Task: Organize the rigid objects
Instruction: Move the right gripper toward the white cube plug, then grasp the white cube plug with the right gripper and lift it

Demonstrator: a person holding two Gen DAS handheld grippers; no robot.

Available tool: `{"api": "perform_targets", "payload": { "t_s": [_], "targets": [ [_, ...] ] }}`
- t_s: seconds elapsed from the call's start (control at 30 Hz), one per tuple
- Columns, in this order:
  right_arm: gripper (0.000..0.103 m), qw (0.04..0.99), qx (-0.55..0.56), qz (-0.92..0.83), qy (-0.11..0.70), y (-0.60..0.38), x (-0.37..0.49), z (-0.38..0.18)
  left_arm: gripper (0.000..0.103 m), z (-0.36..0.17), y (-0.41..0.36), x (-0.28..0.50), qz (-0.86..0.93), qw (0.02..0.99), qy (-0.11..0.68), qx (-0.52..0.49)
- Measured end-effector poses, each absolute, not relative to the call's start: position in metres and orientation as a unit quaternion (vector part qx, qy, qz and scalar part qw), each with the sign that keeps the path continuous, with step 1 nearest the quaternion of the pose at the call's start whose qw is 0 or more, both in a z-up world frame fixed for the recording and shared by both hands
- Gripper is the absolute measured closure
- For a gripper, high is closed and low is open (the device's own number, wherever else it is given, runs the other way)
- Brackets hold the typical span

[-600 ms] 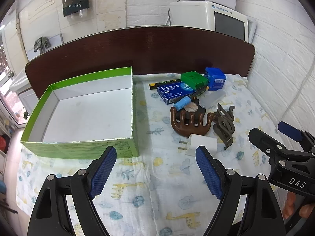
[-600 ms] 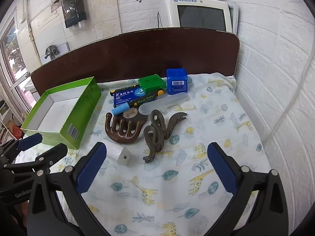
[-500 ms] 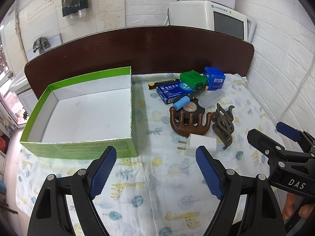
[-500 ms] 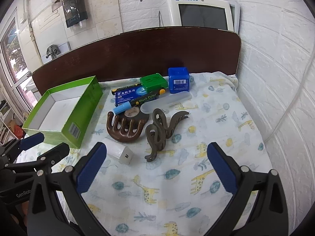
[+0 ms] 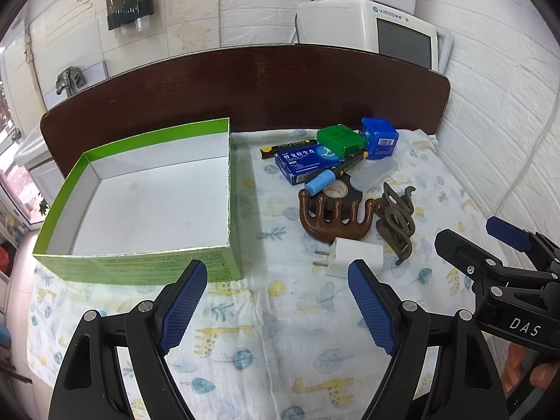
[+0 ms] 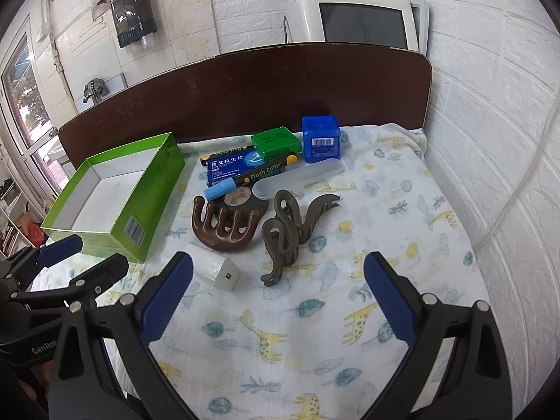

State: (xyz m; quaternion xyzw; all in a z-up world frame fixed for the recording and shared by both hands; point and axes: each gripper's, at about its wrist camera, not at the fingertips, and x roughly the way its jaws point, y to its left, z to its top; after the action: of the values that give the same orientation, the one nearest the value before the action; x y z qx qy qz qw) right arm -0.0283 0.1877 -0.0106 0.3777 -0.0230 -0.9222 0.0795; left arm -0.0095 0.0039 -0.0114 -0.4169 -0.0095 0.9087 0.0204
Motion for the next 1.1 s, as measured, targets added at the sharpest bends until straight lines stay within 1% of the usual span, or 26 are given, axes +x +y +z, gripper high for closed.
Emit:
{"api": "perform_targets", "payload": {
  "t_s": [0.1, 0.3, 0.4, 0.47, 0.53, 0.6, 0.63, 0.67, 0.7, 0.77, 0.83, 0.93, 1.0, 1.03, 1.07, 1.1],
  "targets": [
    [0.006, 0.08, 0.379, -0.921, -0.024, 0.188, -0.029, -0.012, 0.02, -0.013, 0.004, -0.01, 0.908, 0.021, -0.01, -0.418],
    [0.013, 0.085, 0.386, -0.918, -0.029, 0.19, -0.03, -0.016, 0.02, -0.013, 0.006, -0.012, 0.908, 0.023, -0.009, -0.419],
    [0.019, 0.089, 0.39, -0.916, -0.034, 0.19, -0.031, -0.018, 0.02, -0.014, 0.007, -0.014, 0.907, 0.026, -0.01, -0.419],
    [0.028, 0.093, 0.392, -0.914, -0.038, 0.191, -0.031, -0.019, 0.02, -0.014, 0.007, -0.015, 0.907, 0.028, -0.01, -0.42],
    [0.032, 0.099, 0.397, -0.912, -0.044, 0.191, -0.032, -0.021, 0.02, -0.014, 0.008, -0.016, 0.907, 0.03, -0.008, -0.419],
    [0.04, 0.104, 0.401, -0.909, -0.048, 0.19, -0.032, -0.022, 0.02, -0.014, 0.009, -0.016, 0.907, 0.034, -0.008, -0.419],
    [0.045, 0.108, 0.403, -0.908, -0.05, 0.19, -0.033, -0.023, 0.022, -0.014, 0.01, -0.017, 0.907, 0.038, -0.009, -0.42],
    [0.049, 0.114, 0.406, -0.905, -0.054, 0.19, -0.033, -0.024, 0.026, -0.014, 0.011, -0.018, 0.906, 0.041, -0.009, -0.421],
    [0.051, 0.12, 0.409, -0.903, -0.058, 0.19, -0.034, -0.025, 0.029, -0.013, 0.012, -0.018, 0.906, 0.046, -0.009, -0.421],
    [0.055, 0.127, 0.412, -0.9, -0.062, 0.188, -0.034, -0.027, 0.031, -0.013, 0.015, -0.021, 0.904, 0.056, -0.007, -0.423],
    [0.056, 0.136, 0.416, -0.897, -0.066, 0.187, -0.035, -0.029, 0.033, -0.015, 0.018, -0.024, 0.902, 0.066, -0.006, -0.426],
    [0.056, 0.153, 0.426, -0.888, -0.085, 0.186, -0.039, -0.034, 0.043, -0.02, 0.022, -0.032, 0.895, 0.089, -0.007, -0.437],
    [0.06, 0.161, 0.434, -0.881, -0.096, 0.185, -0.042, -0.04, 0.051, -0.026, 0.024, -0.039, 0.891, 0.093, -0.006, -0.445],
    [0.063, 0.164, 0.438, -0.878, -0.099, 0.184, -0.043, -0.043, 0.053, -0.03, 0.025, -0.043, 0.888, 0.092, -0.006, -0.451],
    [0.068, 0.169, 0.441, -0.875, -0.104, 0.183, -0.045, -0.045, 0.059, -0.033, 0.024, -0.046, 0.885, 0.094, -0.007, -0.457],
    [0.07, 0.175, 0.446, -0.871, -0.11, 0.182, -0.047, -0.049, 0.063, -0.037, 0.024, -0.049, 0.881, 0.098, -0.011, -0.462]
  ]
}}
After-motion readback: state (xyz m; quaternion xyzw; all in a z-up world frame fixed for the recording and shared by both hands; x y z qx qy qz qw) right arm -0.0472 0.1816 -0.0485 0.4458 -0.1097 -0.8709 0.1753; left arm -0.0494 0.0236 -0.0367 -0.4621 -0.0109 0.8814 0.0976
